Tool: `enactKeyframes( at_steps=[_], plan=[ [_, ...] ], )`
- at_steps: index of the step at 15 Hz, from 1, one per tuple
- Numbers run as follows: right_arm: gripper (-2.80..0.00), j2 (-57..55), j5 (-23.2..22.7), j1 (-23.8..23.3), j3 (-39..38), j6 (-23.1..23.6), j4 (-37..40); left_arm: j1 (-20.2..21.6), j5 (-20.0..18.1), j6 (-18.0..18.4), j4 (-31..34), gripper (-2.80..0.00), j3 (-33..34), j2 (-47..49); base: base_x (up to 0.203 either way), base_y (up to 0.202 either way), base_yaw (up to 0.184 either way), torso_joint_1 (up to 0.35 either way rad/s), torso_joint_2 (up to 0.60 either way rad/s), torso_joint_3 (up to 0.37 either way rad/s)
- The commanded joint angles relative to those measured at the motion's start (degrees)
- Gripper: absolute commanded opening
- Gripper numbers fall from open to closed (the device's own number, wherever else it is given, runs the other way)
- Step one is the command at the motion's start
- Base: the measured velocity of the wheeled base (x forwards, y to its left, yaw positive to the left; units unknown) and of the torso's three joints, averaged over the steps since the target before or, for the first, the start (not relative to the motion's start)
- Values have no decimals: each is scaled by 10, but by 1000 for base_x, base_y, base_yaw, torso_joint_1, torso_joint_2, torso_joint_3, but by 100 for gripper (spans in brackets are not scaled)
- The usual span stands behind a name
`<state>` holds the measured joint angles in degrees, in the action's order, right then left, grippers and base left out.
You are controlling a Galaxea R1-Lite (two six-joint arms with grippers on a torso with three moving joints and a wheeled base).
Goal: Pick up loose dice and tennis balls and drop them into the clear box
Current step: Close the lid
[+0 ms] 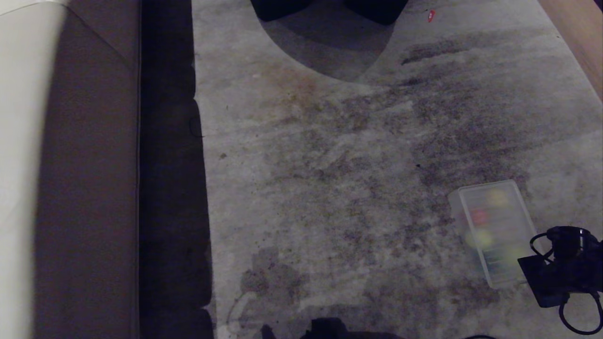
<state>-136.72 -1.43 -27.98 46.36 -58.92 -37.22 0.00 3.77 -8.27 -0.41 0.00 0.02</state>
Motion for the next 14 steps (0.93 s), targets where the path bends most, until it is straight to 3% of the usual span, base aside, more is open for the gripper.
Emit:
enactKeyframes(
  at_steps=[1, 2, 3, 10, 14],
  plan=[
    [-280, 0, 0, 0, 1, -5, -5, 0, 0, -1, 0, -280, 0, 0, 0, 0, 0, 0, 0, 0],
    [-280, 0, 0, -1, 2, -4, -7, 0, 0, -1, 0, -280, 0, 1, 0, 0, 0, 0, 0, 0],
    [0, 1, 1, -1, 3, -3, -7, 0, 0, -1, 0, -280, 0, 0, 0, 0, 0, 0, 0, 0],
    [0, 11, -1, 0, -5, -1, -6, 0, 0, -1, 0, -280, 0, 0, 0, 0, 0, 0, 0, 0],
    [0, 73, -32, -1, -35, 13, -3, 0, 0, -1, 0, -280, 0, 0, 0, 0, 0, 0, 0, 0]
  ],
)
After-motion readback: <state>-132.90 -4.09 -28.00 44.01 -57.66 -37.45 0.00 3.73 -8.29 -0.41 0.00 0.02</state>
